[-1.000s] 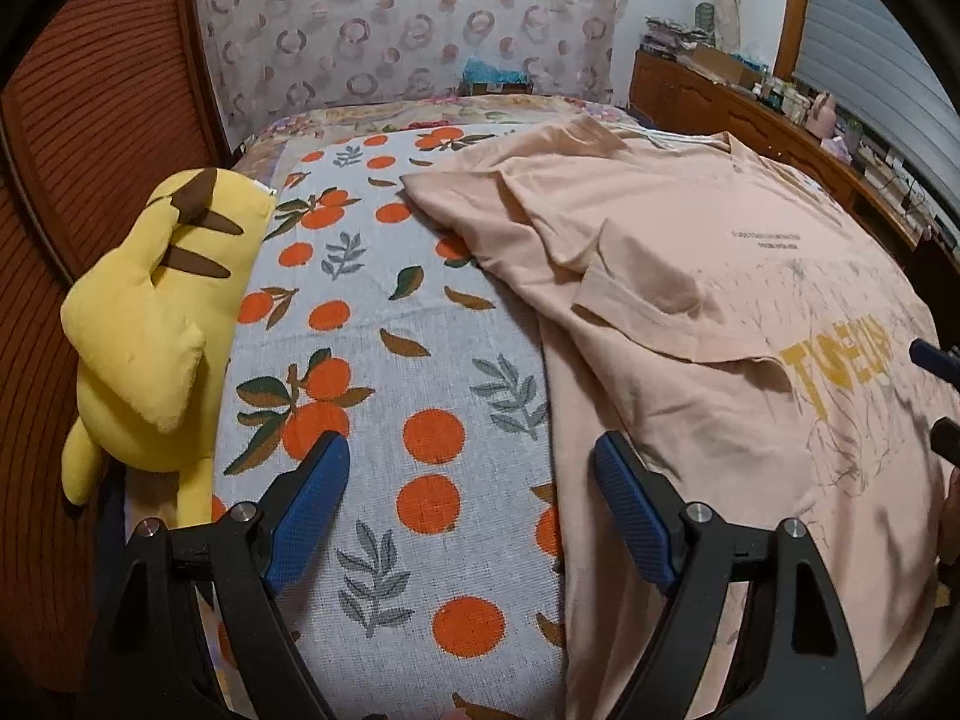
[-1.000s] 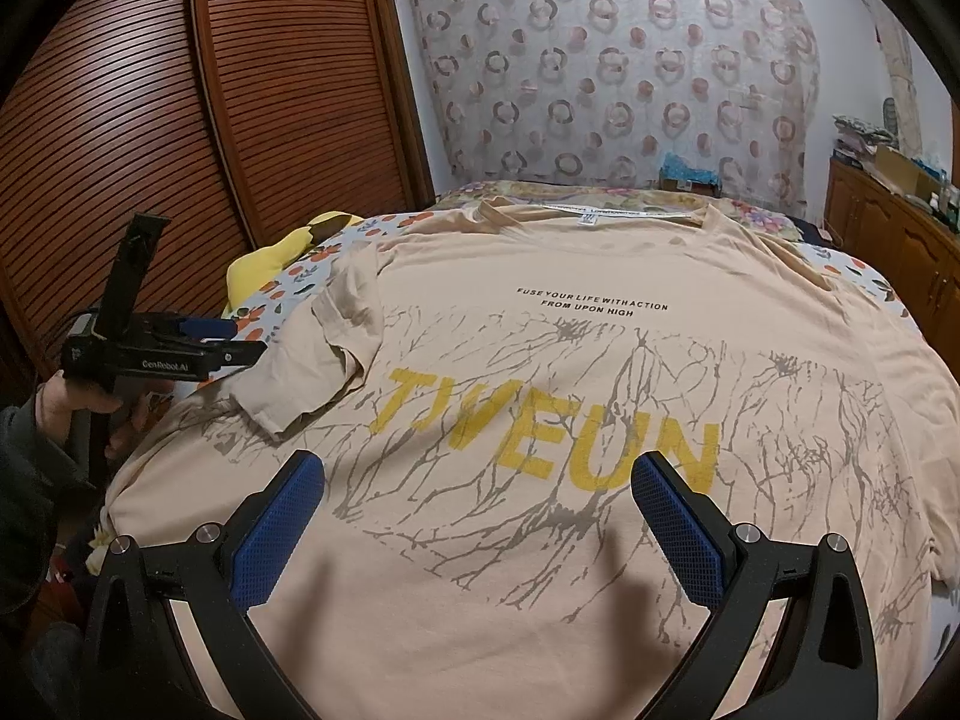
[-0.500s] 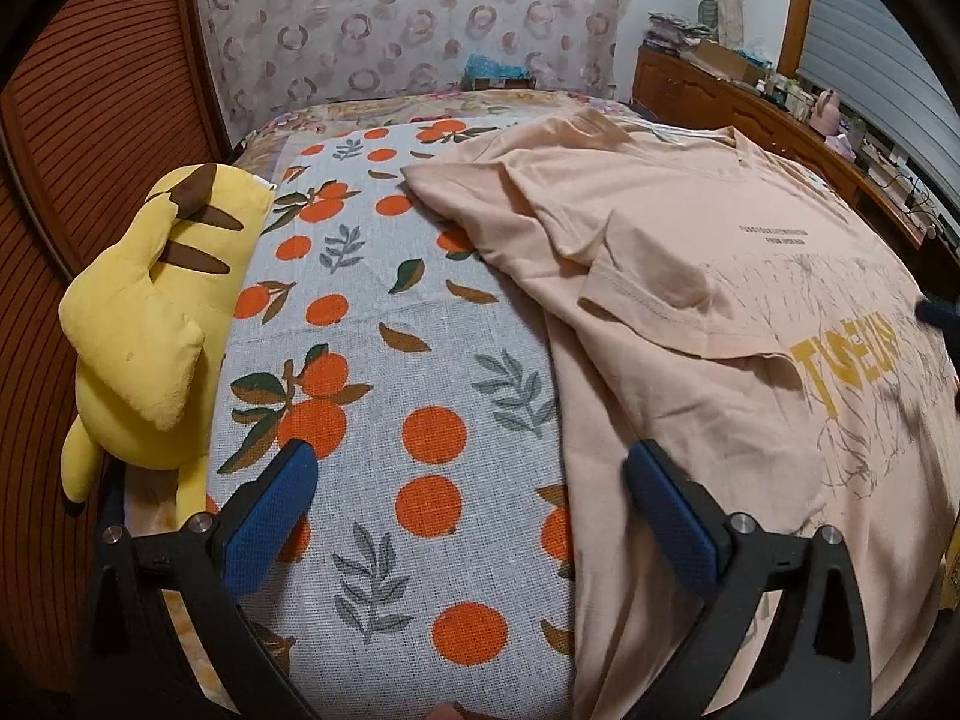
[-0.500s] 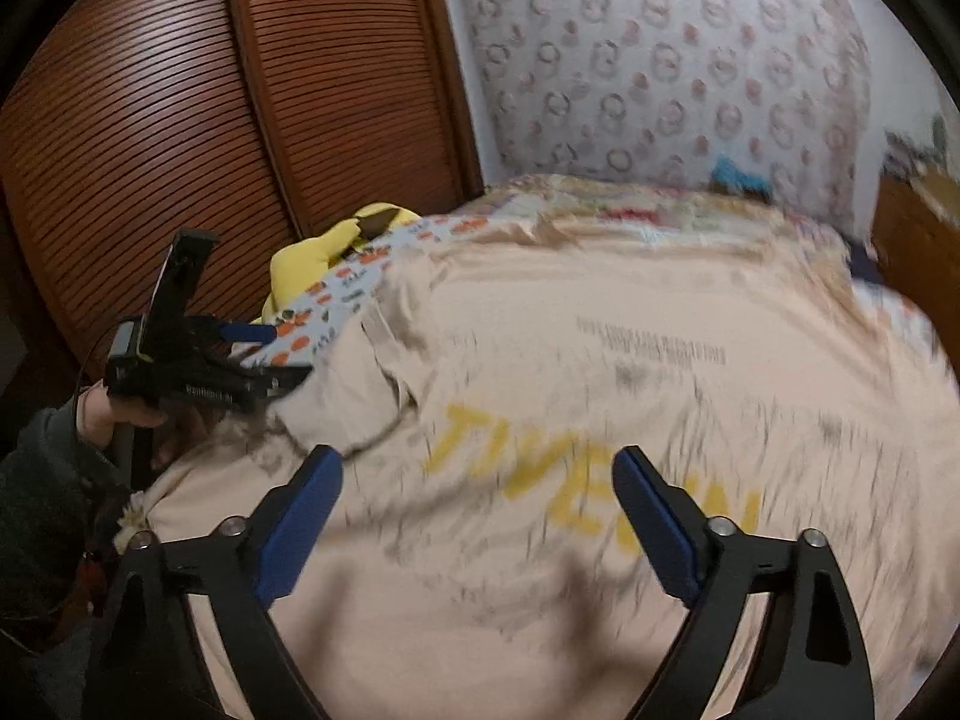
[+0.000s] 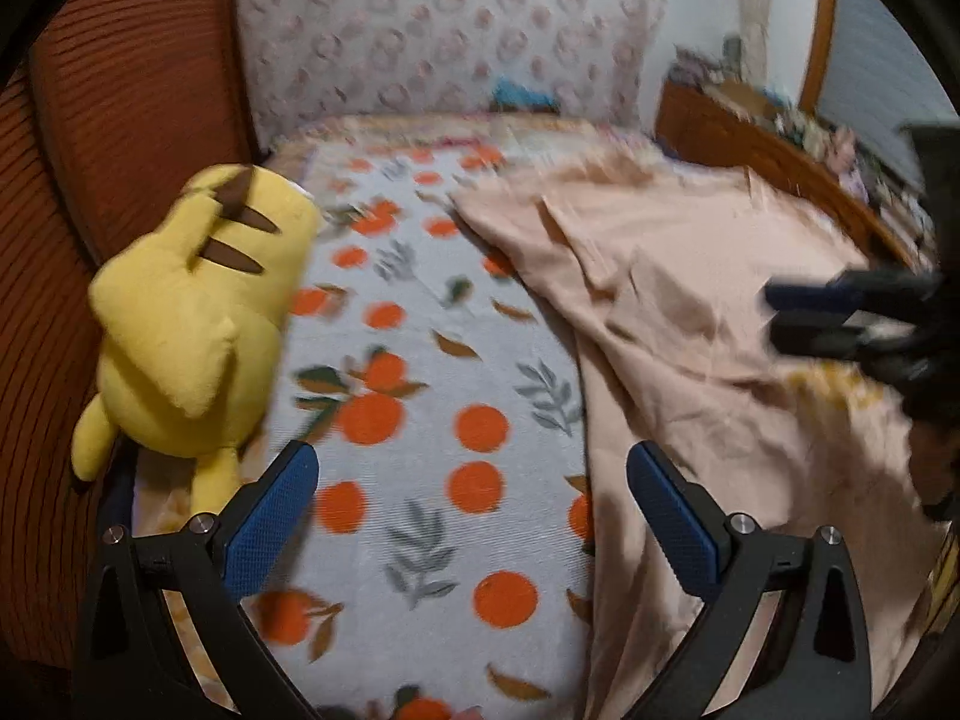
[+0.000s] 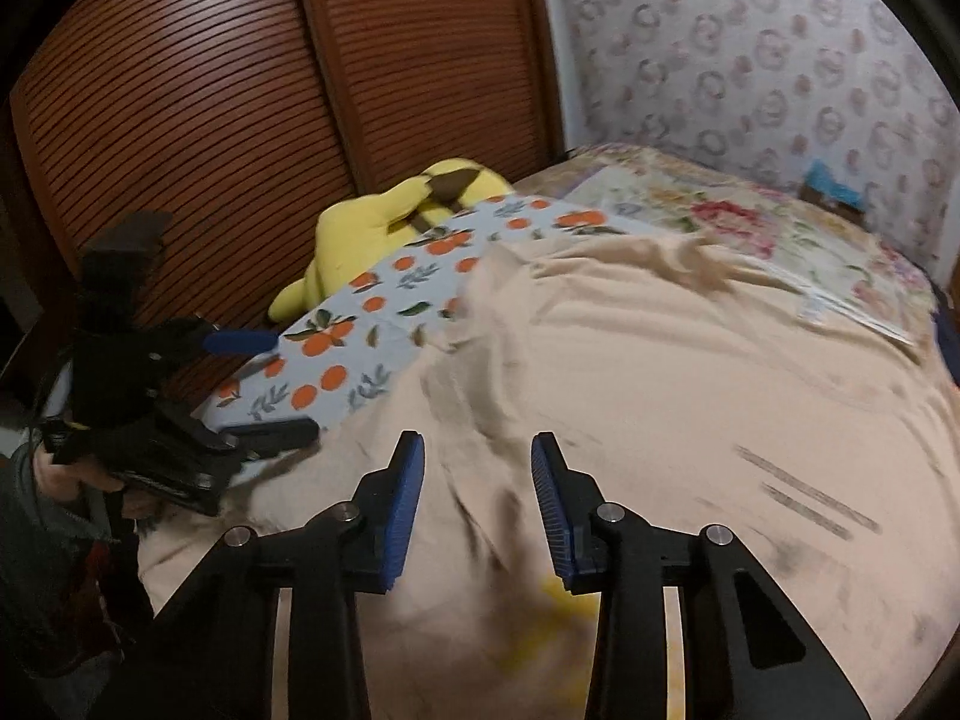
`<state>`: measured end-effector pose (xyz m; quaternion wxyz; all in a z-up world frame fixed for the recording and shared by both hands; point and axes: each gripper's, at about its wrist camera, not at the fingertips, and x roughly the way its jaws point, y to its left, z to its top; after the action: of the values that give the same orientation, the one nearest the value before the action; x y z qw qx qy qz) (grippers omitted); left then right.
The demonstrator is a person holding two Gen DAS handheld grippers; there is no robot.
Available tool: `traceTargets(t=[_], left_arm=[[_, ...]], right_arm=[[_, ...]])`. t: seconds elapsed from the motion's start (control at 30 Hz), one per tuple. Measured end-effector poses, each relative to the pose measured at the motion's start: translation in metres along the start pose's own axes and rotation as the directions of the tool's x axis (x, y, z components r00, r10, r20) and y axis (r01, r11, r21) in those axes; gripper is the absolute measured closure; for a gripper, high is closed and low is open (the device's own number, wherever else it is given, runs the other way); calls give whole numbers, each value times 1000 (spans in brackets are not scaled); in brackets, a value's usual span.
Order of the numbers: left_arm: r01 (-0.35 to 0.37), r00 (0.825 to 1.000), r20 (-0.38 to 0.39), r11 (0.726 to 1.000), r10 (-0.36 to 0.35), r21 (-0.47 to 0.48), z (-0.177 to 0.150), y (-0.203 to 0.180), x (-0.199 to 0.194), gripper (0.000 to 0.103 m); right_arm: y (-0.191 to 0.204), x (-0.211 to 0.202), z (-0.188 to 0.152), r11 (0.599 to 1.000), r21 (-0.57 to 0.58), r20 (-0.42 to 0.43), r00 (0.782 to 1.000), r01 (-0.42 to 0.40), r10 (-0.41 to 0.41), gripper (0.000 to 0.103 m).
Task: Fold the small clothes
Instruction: 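Reach the right gripper to the shirt side edge beside the plush and grasp, then fold the held side edge toward the shirt center with the right gripper, release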
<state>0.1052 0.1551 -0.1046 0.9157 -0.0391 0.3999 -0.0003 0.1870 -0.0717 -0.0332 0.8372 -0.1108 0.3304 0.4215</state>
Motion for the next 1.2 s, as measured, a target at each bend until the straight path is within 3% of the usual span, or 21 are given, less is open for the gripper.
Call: traceTargets(t=[0.17,0.4,0.43,0.53,0.57,0.7,0.83,1.03,1.2], left_arm=[[16,996,89,999,-12,-46,4,13,-37,0],[11,992,124,999,-5,-46,2,13,-55,0],[15,992,123,999,-9,-46,1,12,-55,0],[27,993,115,999,-22,-43,-3,7,-51,0],[28,993,113,999,-23,-41,-3,5,-49,0],[35,994,101,999,-32,-28,-5,-5,-43,0],[35,995,91,999,-34,-11,-6,-13,-40,0],[45,995,87,999,-45,-6,-6,-19,-38,0],[52,996,78,999,-52,2,-6,-26,-34,0]], right_arm=[[7,26,14,999,-36,-39,999,-14,13,65],[0,61,23,991,-103,-92,991,86,-96,65],[2,66,26,990,-112,-92,991,90,-101,68],[7,67,24,978,-158,-77,986,134,-148,98],[6,65,24,979,-156,-66,987,133,-145,99],[-1,46,22,982,-109,13,988,153,-153,101],[-18,15,22,976,-52,85,974,214,-209,101],[-38,-9,13,954,4,103,949,299,-298,101],[-37,1,9,935,28,34,935,353,-354,101]])
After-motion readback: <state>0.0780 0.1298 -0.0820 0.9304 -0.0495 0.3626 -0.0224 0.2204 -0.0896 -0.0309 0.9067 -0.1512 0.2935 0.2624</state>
